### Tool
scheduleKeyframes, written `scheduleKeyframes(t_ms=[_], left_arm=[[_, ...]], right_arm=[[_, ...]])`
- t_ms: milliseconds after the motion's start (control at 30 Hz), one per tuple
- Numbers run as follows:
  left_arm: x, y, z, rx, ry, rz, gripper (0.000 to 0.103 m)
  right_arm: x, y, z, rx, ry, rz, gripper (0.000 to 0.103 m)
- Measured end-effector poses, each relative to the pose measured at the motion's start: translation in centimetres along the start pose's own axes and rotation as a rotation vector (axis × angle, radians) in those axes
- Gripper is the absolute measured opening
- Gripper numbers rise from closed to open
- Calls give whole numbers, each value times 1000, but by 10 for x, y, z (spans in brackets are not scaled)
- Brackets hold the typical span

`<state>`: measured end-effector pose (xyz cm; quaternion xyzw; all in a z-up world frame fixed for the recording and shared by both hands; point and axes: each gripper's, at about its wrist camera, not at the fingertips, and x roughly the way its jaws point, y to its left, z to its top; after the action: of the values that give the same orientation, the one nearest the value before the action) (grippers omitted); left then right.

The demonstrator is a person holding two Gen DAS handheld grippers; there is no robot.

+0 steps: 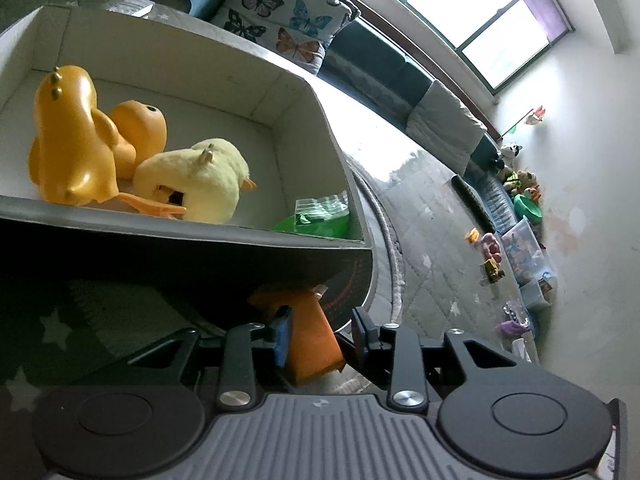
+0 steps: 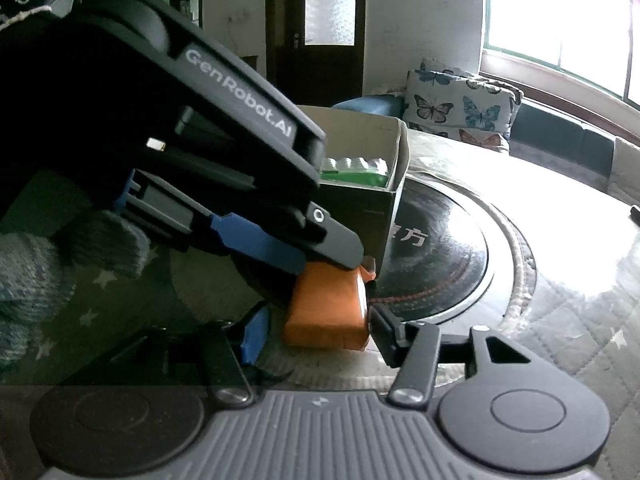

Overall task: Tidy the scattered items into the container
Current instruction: 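Move the right gripper to the orange pouch and grasp it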

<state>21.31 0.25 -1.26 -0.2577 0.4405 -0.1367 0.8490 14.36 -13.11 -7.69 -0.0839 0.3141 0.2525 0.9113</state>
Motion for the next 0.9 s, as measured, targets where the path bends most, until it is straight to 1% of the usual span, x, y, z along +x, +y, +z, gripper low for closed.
scheduleKeyframes(t_ms=[200, 367, 500, 667, 733, 900], left_arm=[[2, 1, 3, 0, -6, 17, 38], [2, 2, 6, -13, -13, 25, 38], [2, 5, 5, -14, -11, 50, 38], [5, 3, 3, -8, 2, 36, 38], [6, 3, 1, -6, 6, 42, 38], [9, 8, -3, -40, 31, 17, 39]], right_arm=[[0, -1, 2, 16, -1, 1, 46], [-4, -4, -1, 35, -1, 7, 44], [-8, -8, -3, 50, 0, 14, 44], [-20, -11, -9, 79, -2, 26, 44], [-23, -14, -11, 102, -5, 33, 44], [-30, -26, -17, 178, -19, 69, 43]])
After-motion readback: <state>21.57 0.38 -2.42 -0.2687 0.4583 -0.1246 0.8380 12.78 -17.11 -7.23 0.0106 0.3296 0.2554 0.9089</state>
